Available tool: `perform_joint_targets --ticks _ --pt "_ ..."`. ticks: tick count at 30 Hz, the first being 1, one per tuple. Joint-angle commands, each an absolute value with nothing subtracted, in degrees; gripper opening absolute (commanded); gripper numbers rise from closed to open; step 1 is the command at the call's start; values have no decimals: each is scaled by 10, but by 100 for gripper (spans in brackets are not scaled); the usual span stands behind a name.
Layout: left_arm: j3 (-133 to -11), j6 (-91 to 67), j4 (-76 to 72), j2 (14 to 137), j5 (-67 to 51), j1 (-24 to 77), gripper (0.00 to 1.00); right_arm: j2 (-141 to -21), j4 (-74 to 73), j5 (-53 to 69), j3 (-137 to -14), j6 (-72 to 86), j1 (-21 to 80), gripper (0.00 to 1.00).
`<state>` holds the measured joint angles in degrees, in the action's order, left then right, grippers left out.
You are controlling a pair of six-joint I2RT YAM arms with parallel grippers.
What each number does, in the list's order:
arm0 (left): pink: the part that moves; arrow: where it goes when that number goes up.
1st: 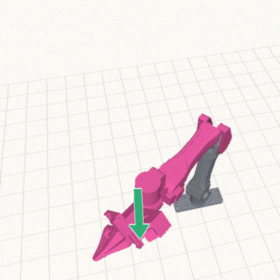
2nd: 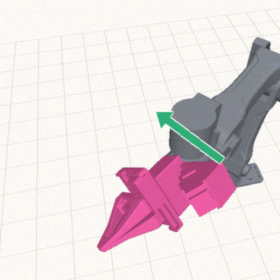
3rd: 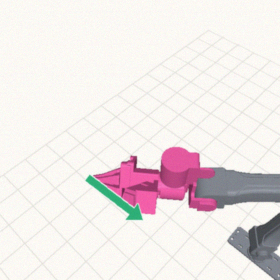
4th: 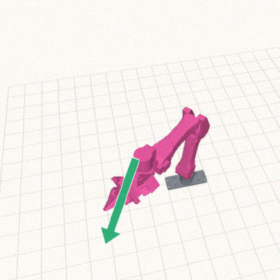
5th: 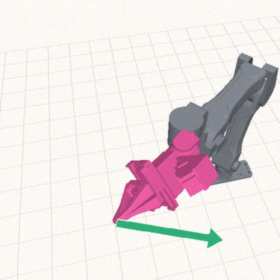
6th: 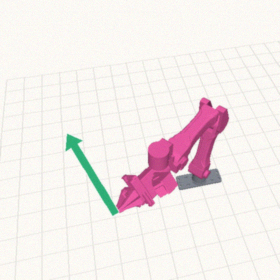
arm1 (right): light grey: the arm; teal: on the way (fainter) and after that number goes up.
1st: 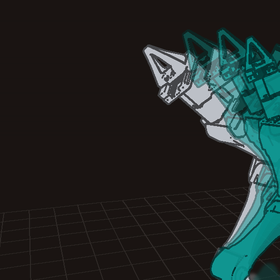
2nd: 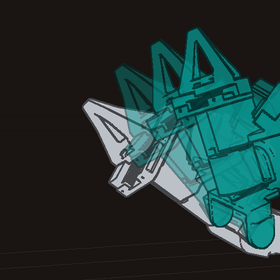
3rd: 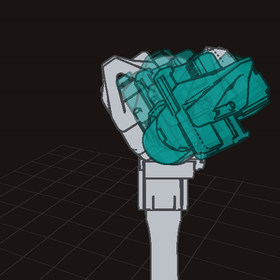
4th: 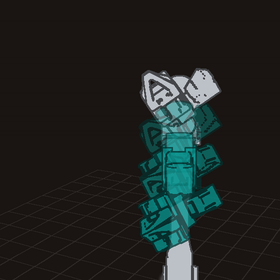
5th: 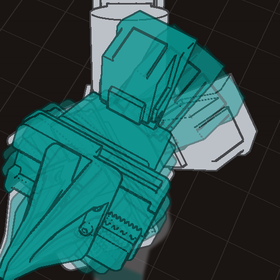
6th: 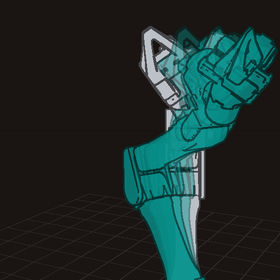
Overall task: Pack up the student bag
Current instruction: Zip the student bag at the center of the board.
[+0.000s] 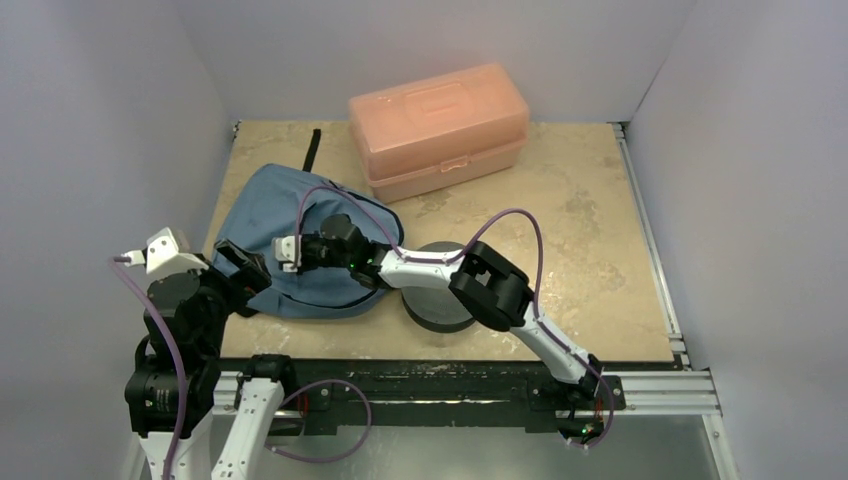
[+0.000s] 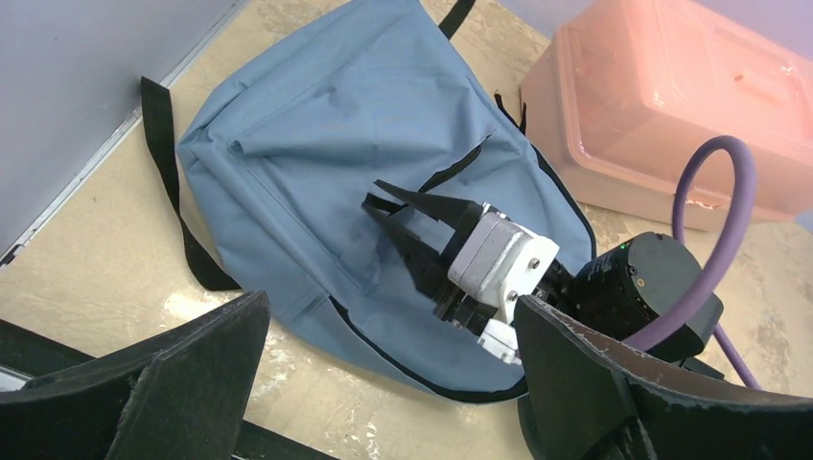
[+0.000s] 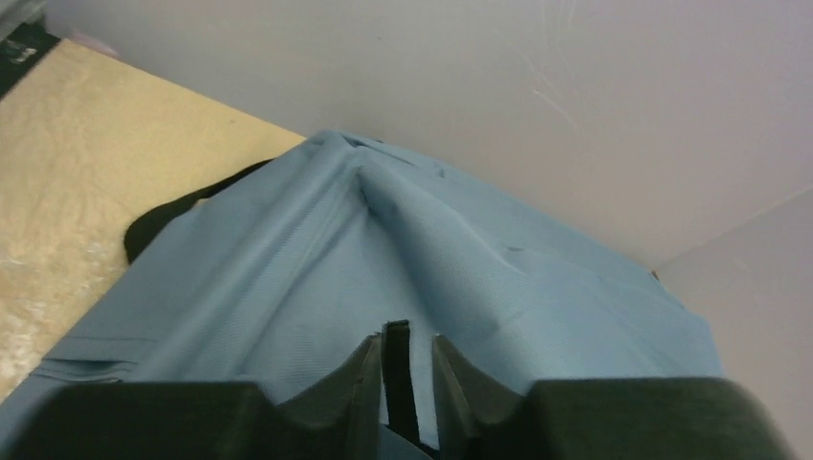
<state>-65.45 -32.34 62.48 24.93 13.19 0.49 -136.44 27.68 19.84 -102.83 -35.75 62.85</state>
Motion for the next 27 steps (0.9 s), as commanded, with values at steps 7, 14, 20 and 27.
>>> perform_joint_targets --ticks 7,14,20,27 --pt "-642 -335 603 275 133 3 99 -1327 298 141 -1018 -273 621 0" --pt "-584 -372 583 279 115 3 100 -1299 220 117 -1069 36 584 0" --pt "-507 -451 546 309 119 3 91 -1293 212 278 -1083 275 525 0" --pt "-420 -363 364 344 41 2 79 -1319 140 318 -1150 331 512 0"
